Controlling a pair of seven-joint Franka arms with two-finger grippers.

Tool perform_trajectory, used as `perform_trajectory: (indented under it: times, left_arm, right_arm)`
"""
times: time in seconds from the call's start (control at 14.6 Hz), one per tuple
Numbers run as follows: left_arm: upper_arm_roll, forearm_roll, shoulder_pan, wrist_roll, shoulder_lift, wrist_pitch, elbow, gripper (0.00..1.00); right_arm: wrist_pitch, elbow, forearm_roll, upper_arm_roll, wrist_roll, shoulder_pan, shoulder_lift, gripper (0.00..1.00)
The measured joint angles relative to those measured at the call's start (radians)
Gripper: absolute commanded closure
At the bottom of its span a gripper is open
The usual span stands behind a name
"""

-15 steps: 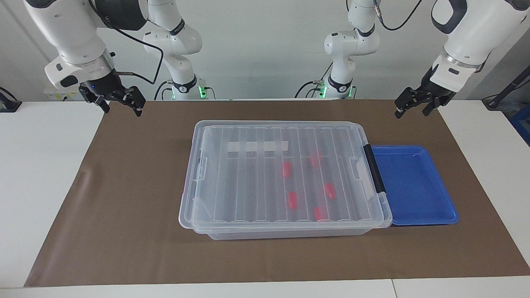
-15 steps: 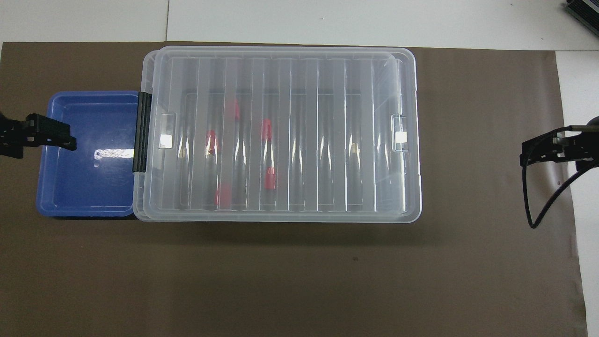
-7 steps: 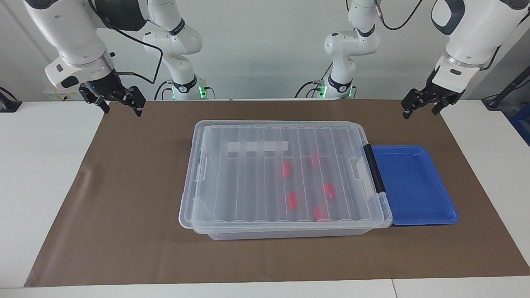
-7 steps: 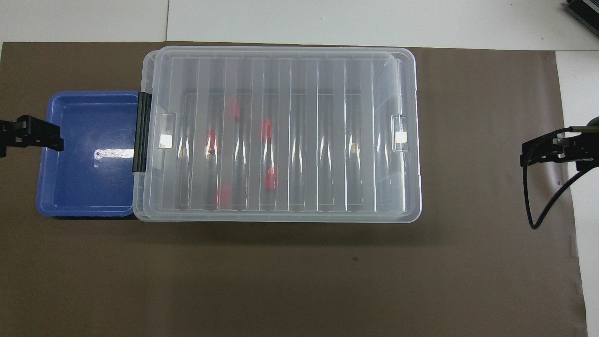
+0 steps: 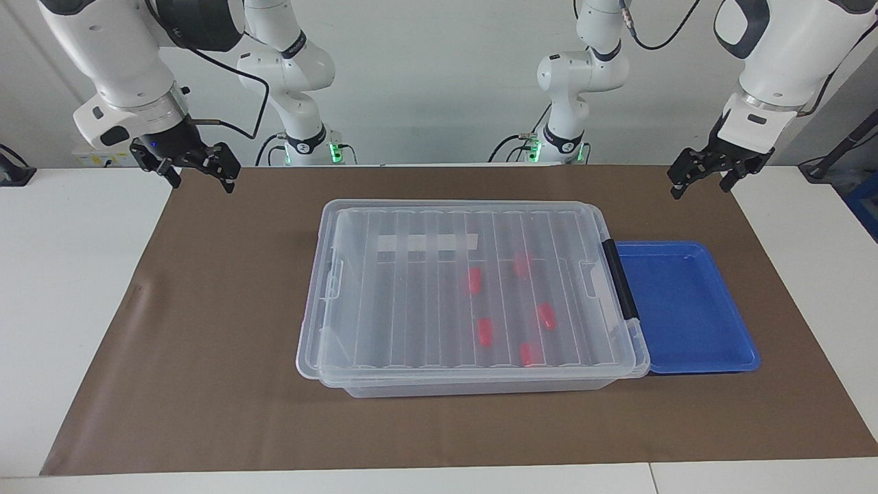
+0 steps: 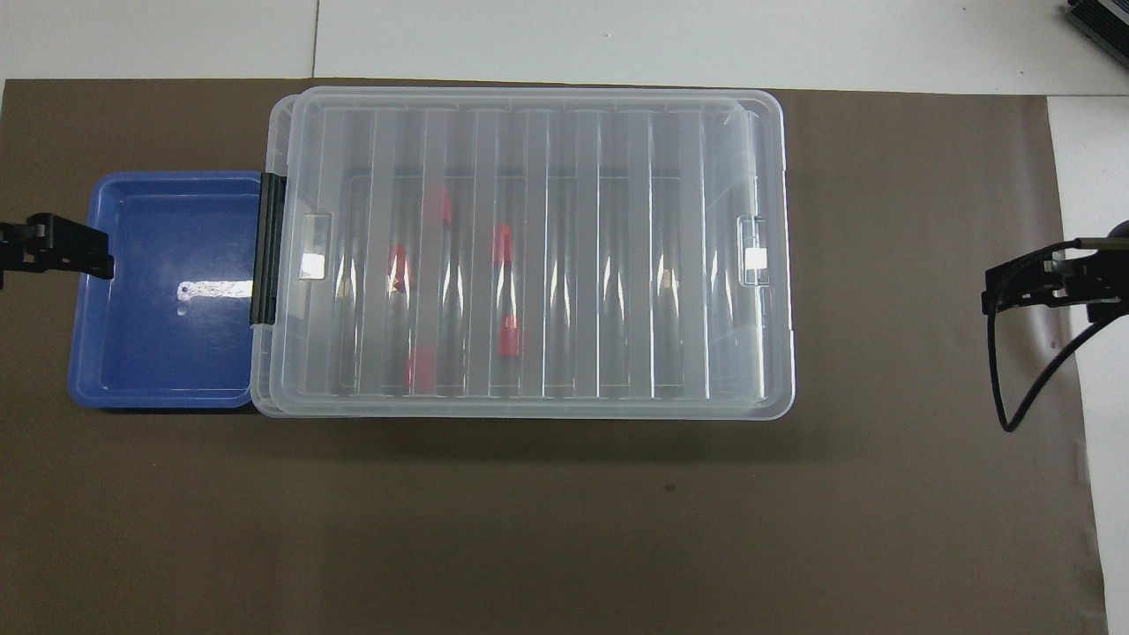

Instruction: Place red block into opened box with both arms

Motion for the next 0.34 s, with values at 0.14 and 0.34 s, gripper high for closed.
perform_trajectory:
  times: [0.14, 0.34]
  left_arm:
    - [-0.002, 0.0, 0.0, 0.001, 0.001, 0.001, 0.0, 0.0]
    - [-0.007, -0.01, 0.0, 0.001, 0.001, 0.002, 0.0, 0.0]
  right_arm:
    - [0.0, 0.0, 0.0, 0.0, -0.015, 0.0, 0.0, 0.0]
    - [0.0, 0.0, 0.0, 0.001, -0.026, 0.001, 0.0, 0.0]
